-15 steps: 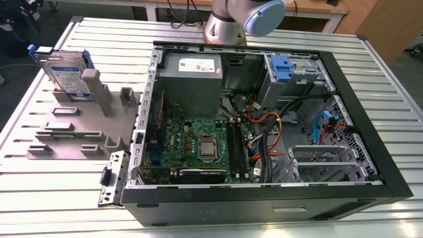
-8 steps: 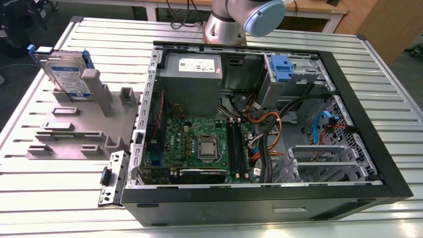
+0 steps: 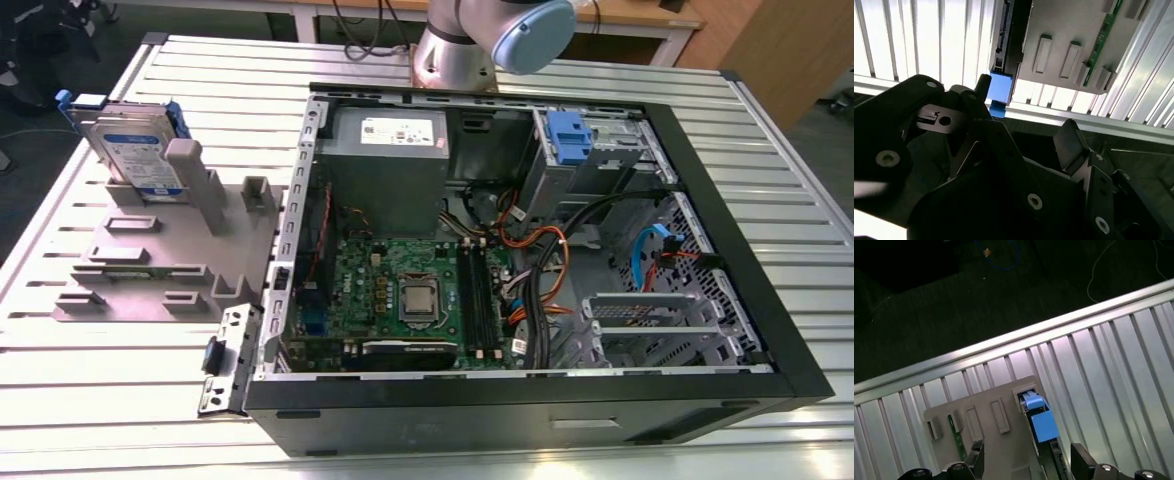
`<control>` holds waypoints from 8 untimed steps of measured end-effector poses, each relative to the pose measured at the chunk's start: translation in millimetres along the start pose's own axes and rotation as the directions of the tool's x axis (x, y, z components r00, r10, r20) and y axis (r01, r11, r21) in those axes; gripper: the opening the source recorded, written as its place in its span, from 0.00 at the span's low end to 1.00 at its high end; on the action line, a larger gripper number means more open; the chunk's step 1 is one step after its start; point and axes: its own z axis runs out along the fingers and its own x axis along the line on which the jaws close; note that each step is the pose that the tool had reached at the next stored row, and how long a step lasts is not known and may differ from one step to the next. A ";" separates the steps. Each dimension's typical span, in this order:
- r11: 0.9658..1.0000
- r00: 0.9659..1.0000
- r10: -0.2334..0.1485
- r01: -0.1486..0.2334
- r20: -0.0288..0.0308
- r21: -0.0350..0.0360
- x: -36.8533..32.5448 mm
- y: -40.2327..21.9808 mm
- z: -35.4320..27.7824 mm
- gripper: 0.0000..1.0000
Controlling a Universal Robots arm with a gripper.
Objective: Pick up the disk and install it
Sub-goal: 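Pick up the disk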
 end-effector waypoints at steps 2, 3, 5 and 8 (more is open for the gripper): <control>0.999 0.999 -0.036 0.036 -0.001 0.000 0.0 -0.1 1.9 0.77; 0.999 0.999 -0.054 0.054 -0.002 0.000 0.0 -0.1 2.8 0.77; 0.996 0.996 -0.091 0.091 -0.004 -0.001 0.0 -0.2 4.8 0.77; 0.989 0.989 -0.145 0.145 -0.006 -0.001 0.0 -0.3 7.7 0.77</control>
